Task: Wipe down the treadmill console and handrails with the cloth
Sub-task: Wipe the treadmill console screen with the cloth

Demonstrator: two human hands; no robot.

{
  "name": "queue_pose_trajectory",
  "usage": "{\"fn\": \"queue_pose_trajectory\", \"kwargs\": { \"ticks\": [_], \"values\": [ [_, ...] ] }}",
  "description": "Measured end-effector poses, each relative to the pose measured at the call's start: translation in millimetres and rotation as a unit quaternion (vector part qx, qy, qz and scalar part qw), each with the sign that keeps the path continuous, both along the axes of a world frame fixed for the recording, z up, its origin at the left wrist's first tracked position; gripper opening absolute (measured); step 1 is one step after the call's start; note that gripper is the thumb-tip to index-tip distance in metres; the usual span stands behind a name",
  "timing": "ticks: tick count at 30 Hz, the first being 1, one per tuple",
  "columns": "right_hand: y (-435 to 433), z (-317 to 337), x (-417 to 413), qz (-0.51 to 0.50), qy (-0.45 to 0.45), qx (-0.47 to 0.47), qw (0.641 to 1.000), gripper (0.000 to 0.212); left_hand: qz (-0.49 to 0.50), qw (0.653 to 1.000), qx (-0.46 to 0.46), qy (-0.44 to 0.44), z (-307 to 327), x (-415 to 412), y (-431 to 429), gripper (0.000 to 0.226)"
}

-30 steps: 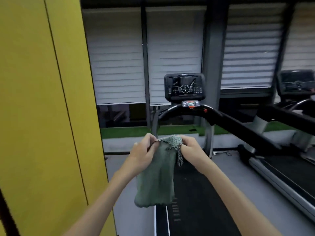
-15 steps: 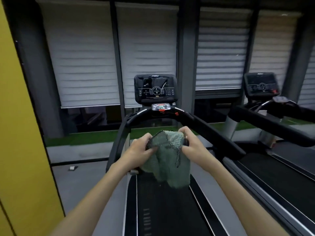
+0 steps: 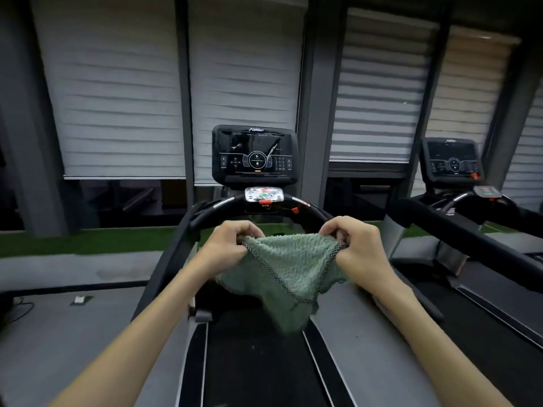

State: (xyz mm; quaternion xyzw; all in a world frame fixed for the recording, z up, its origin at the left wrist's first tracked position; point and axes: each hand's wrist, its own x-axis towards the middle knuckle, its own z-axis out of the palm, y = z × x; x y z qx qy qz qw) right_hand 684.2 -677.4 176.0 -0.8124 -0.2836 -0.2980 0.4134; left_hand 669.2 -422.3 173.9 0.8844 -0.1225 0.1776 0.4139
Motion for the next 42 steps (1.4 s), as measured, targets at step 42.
{"fn": "queue_pose_trajectory", "kwargs": {
  "ticks": [42],
  "values": [
    [49.4, 185.0, 573.1, 0.068, 0.192, -0.347, 0.915, 0.022, 0.057, 0.984, 0.151, 0.079, 174.0, 546.7, 27.0, 0.036]
  ]
}}
